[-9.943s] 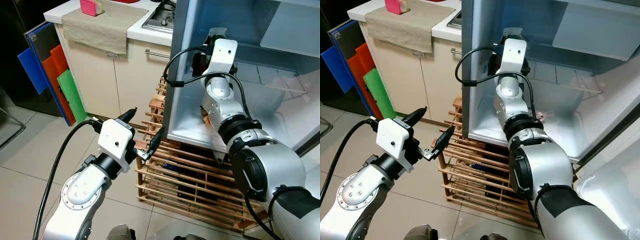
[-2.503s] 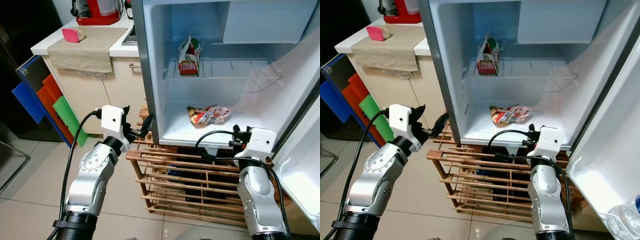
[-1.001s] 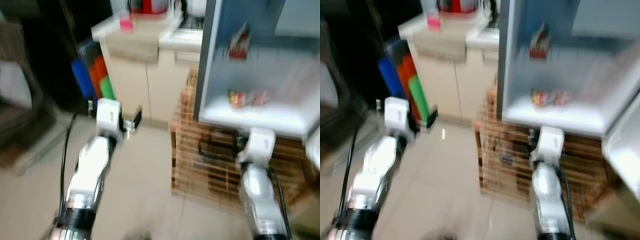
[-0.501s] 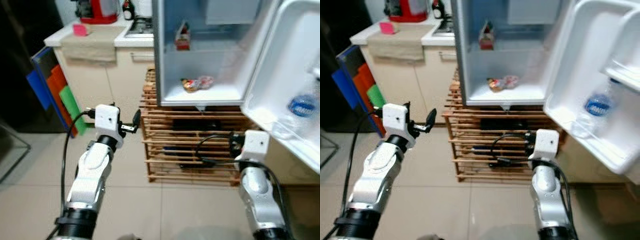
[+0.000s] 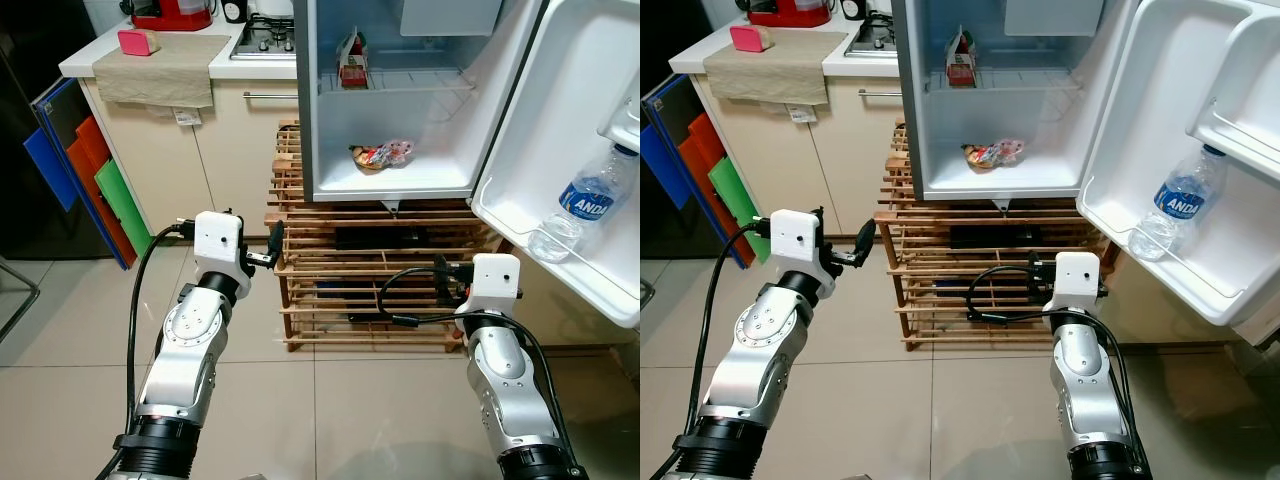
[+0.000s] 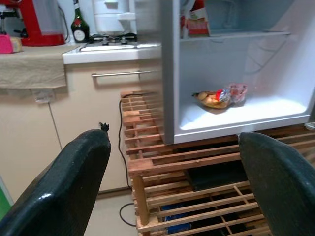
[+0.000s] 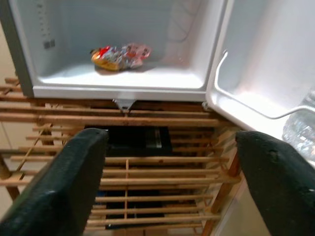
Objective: Restocking fridge
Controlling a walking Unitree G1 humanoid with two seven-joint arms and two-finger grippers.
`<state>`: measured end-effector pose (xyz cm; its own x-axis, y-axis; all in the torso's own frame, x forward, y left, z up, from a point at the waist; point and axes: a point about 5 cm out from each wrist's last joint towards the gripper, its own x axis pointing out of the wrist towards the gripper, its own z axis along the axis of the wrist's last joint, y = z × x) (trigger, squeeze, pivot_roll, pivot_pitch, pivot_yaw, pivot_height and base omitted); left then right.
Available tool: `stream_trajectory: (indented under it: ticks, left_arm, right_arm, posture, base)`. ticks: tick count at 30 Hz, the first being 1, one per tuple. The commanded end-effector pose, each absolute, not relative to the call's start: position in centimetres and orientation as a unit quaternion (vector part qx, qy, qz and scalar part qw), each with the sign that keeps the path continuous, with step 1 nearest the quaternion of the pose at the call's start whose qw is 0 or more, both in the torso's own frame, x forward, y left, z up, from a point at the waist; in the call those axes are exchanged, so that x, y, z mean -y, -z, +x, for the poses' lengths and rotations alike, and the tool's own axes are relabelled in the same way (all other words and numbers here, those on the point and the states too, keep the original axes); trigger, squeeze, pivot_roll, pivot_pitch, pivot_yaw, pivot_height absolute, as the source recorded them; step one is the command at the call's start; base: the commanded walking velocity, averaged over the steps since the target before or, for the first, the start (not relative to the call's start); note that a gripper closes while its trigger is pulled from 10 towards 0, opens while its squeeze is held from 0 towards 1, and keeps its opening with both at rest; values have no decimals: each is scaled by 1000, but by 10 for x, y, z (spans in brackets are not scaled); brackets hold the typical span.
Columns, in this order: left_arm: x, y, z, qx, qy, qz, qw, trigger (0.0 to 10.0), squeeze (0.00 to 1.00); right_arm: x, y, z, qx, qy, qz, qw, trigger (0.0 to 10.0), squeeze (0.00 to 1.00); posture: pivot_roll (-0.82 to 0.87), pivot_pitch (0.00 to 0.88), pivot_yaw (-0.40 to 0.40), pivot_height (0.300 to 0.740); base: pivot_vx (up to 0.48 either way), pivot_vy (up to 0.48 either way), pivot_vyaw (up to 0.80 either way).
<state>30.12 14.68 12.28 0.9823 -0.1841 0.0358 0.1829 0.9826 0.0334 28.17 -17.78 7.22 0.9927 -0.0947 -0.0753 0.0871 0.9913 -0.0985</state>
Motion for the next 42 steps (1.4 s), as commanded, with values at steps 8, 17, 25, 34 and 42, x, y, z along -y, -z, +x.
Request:
stream_trajectory:
  ticks: [8,17,25,34,42]
  left_arm:
    - [-145,-121,297,17,103,-23,994,10000,588]
    - [-132,-132,294,44,160,-50,985,10000,0]
    - [-132,-131,297,39,166,-50,984,10000,0]
    - [-134,-131,298,42,168,-47,984,10000,0]
    - [-146,-80,310,-129,154,26,979,10000,0]
  right_arm:
    - [175,-80,286,-17,18,-41,999,10000,1000]
    - [181,-75,285,-33,24,-42,998,10000,0]
    - [181,-66,283,-51,16,-59,997,10000,0]
    - [181,-40,261,-103,-41,-74,991,10000,0]
    - [234,38,208,-344,34,-122,931,10000,0]
  posture:
    - [-7,0,1,740]
    - [-16,0,17,740]
    - [-22,0,23,740]
    - [-20,0,29,740]
    - [-29,0,30,740]
  base:
    - [0,0,0]
    - [0,-95,0]
    - [219,-408,0]
    - [290,-377,0]
    - [41,-43,0]
